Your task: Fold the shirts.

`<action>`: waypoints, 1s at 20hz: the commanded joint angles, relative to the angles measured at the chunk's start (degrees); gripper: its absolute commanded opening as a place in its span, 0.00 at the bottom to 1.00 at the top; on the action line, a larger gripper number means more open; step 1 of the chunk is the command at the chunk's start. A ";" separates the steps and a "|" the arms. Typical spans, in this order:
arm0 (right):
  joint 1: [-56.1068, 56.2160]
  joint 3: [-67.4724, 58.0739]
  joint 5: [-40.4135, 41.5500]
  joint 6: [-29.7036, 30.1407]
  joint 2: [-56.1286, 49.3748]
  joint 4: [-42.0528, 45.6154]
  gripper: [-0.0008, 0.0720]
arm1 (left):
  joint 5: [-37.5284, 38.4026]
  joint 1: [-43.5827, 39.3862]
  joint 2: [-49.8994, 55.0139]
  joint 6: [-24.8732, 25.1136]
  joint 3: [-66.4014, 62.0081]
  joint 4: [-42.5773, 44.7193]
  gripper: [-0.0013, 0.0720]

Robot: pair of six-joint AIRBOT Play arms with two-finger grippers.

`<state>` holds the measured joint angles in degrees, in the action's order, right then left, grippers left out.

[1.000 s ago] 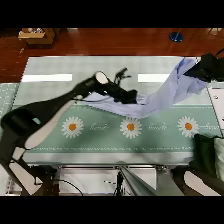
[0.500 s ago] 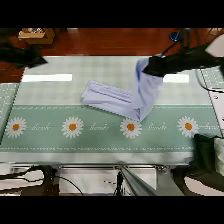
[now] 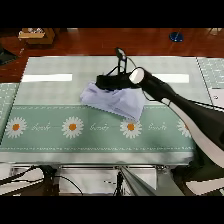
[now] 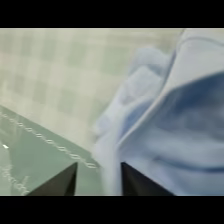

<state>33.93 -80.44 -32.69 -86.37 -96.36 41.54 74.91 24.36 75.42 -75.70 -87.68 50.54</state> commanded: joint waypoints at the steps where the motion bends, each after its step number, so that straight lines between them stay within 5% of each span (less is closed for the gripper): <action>1: 1.92 -0.07 0.50 5.60 -1.66 -6.29 0.67 | -0.50 -3.21 -0.17 2.78 2.36 -0.37 0.04; 5: -7.17 -0.07 -15.47 5.22 4.33 3.52 0.67 | -0.94 -3.43 0.11 2.89 7.48 0.31 0.04; 10: -27.12 0.42 -41.42 -0.76 13.42 29.46 0.67 | -0.98 -1.73 0.11 2.84 8.35 3.48 0.05; 12: -35.06 4.59 -47.65 -0.42 14.80 29.88 0.68 | -0.94 -1.14 0.11 2.82 8.37 3.48 0.05; 14: -40.57 12.26 -46.21 0.57 15.93 21.20 0.81 | -0.94 -1.18 0.11 2.82 8.37 3.45 0.05; 20: -37.64 30.77 -26.56 5.88 15.58 2.84 0.81 | -0.72 -1.22 0.11 2.82 8.37 3.45 0.05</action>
<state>-4.71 -57.01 -67.29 -82.41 -80.84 51.79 74.13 23.07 75.50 -72.88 -79.33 53.95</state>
